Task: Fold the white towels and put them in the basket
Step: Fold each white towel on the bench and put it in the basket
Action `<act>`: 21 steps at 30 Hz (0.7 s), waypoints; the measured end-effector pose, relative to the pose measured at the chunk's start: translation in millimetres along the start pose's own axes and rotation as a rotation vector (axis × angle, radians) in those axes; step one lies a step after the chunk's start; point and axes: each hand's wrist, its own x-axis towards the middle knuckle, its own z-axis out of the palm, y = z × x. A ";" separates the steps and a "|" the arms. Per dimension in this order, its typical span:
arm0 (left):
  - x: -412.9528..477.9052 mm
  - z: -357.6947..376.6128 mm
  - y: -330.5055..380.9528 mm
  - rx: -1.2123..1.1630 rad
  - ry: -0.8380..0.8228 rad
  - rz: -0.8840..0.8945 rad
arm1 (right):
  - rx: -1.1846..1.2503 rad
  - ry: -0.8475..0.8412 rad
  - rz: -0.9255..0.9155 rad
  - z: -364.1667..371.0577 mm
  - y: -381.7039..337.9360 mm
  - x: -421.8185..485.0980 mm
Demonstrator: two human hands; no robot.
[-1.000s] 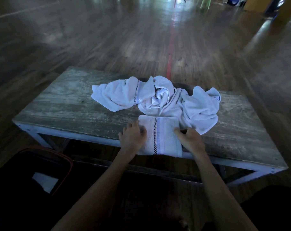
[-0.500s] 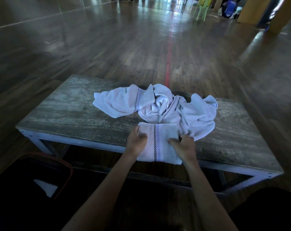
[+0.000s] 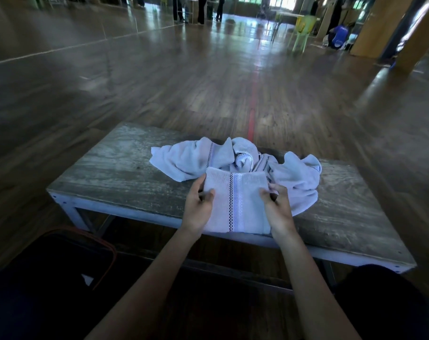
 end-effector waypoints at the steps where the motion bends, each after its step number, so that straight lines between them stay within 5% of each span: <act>1: 0.0 -6.8 6.6 -0.018 0.022 0.012 | 0.017 0.006 -0.046 5.1 -9.0 -2.8; 10: -44.1 -127.3 67.7 -0.174 0.285 0.093 | 0.164 -0.337 -0.205 104.7 -80.8 -51.4; 21: -138.2 -284.6 61.9 -0.048 0.787 0.165 | 0.077 -0.807 -0.227 283.1 -94.5 -145.1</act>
